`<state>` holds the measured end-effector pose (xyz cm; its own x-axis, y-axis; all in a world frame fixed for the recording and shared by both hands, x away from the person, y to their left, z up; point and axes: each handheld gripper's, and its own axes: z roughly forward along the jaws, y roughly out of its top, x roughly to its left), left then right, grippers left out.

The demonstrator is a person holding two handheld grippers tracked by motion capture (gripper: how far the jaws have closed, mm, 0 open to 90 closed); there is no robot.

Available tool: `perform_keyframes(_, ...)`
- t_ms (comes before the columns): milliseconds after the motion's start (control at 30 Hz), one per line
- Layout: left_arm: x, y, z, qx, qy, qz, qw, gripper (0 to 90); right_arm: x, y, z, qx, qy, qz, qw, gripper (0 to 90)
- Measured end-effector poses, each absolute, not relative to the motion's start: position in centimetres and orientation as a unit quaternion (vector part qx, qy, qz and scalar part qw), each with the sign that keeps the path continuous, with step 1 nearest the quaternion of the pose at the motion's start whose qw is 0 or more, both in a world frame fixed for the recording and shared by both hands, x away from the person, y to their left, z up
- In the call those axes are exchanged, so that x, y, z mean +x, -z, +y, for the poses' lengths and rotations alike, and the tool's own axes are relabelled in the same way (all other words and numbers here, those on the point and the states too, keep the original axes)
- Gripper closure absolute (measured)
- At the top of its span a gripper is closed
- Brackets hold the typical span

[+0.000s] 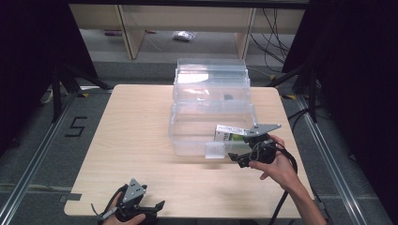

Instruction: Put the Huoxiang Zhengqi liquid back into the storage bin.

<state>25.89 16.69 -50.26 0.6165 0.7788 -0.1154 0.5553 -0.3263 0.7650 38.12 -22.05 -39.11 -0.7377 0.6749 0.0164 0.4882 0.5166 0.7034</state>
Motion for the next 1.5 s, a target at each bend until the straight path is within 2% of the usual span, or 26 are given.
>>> perform_keyframes(667, 25.9, 50.3, 16.6, 0.802, -0.141, 0.416, 0.405, 14.9, 35.6, 41.6, -21.9, 0.341, -0.380, 0.852, 0.117, 16.4)
perform_keyframes(833, 25.8, 50.3, 16.6, 0.801, -0.138, 0.414, 0.409, 14.9, 35.2, 42.3, -22.3, 0.329, -0.395, 0.848, 0.127, 16.4)
perform_keyframes(1167, 25.8, 50.2, 16.6, 0.803, -0.139, 0.412, 0.407, 14.9, 33.7, 44.2, -22.9, 0.351, -0.400, 0.840, 0.110, 16.3)
perform_keyframes(1267, 25.8, 50.2, 16.6, 0.804, -0.139, 0.412, 0.406, 14.9, 33.6, 44.7, -23.1, 0.339, -0.400, 0.843, 0.120, 16.3)
perform_keyframes(1500, 25.7, 50.2, 16.6, 0.804, -0.139, 0.412, 0.406, 14.9, 32.9, 45.9, -23.5, 0.351, -0.402, 0.839, 0.104, 16.3)
